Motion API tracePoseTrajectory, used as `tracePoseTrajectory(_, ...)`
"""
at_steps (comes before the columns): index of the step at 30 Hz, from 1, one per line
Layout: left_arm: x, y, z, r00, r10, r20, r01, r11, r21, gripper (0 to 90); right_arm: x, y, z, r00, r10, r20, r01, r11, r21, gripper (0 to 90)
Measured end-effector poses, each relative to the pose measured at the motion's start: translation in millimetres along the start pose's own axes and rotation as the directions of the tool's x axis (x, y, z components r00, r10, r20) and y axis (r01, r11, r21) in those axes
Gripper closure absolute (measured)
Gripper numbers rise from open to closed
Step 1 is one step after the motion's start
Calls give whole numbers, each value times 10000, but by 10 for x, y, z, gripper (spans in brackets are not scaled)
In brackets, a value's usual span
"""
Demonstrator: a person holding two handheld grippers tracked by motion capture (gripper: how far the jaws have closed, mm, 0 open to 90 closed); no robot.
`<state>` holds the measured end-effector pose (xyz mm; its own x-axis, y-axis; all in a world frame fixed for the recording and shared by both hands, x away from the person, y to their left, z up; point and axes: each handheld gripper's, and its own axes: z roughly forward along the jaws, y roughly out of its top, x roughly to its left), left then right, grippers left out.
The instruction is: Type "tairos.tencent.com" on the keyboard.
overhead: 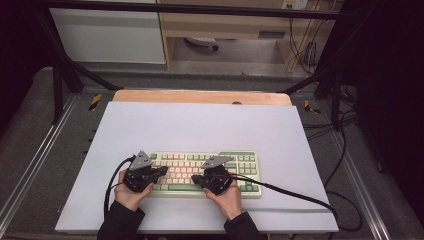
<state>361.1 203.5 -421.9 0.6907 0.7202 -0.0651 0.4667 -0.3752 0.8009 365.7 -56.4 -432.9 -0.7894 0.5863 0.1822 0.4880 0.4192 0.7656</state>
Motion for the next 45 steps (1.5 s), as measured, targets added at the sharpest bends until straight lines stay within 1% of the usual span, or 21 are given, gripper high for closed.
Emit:
tracePoseTrajectory(3, 1, 0, -2, 10000, -1, -5, 1, 10000, -5, 900, 5, -2, 10, 10000, -51, -31, 52, 10000, 9, 900)
tracePoseTrajectory(9, 3, 0, -4, 10000, 2, -20, -2, 10000, -13, 900, 18, -3, 12, 9999, -143, 49, 142, 9999, 50, 900)
tracePoseTrajectory(12, 1, 0, -2, 10000, -2, -11, 2, 10000, -1, 900, 17, -12, 28, 9997, -218, 57, 217, 9996, 170, 900)
tracePoseTrajectory(13, 1, 0, -3, 10000, -2, -12, 2, 10000, 0, 900, 22, -18, 34, 9998, -207, 33, 207, 9997, 121, 900)
tracePoseTrajectory(17, -1, 5, -12, 10000, 15, -18, -15, 10000, -44, 900, 25, -7, 9, 9995, -270, 156, 267, 9995, 160, 900)
tracePoseTrajectory(20, -3, 10, -20, 10000, 5, -12, -6, 10000, -75, 900, 28, 22, -51, 9994, -300, 177, 300, 9996, 2, 900)
tracePoseTrajectory(24, -8, 16, -29, 10000, 15, -5, -15, 9999, -113, 900, 6, 59, -149, 9982, -458, 391, 463, 9988, -130, 900)
tracePoseTrajectory(26, -12, 20, -34, 10000, 34, 11, -33, 9999, -132, 900, -17, 64, -197, 9981, -406, 469, 416, 9989, -209, 900)
tracePoseTrajectory(29, -22, 28, -38, 10000, 64, 24, -64, 9999, -159, 900, -74, 50, -273, 9987, -228, 464, 245, 9991, -359, 899)
tracePoseTrajectory(32, -35, 37, -35, 10000, 90, 41, -90, 9998, -150, 900, -127, 20, -348, 9981, -116, 599, 140, 9990, -414, 899)
tracePoseTrajectory(35, -50, 48, -28, 9999, 132, 70, -131, 9998, -142, 900, -173, -20, -411, 9982, 20, 604, 9, 9988, -488, 900)
tracePoseTrajectory(37, -56, 55, -22, 9999, 99, 62, -98, 9998, -145, 900, -204, -52, -451, 9975, 71, 696, -33, 9985, -540, 900)
tracePoseTrajectory(45, -91, 119, 30, 9999, 113, 108, -112, 9999, -55, 900, -262, -121, -544, 9961, 210, 859, -159, 9981, -597, 900)
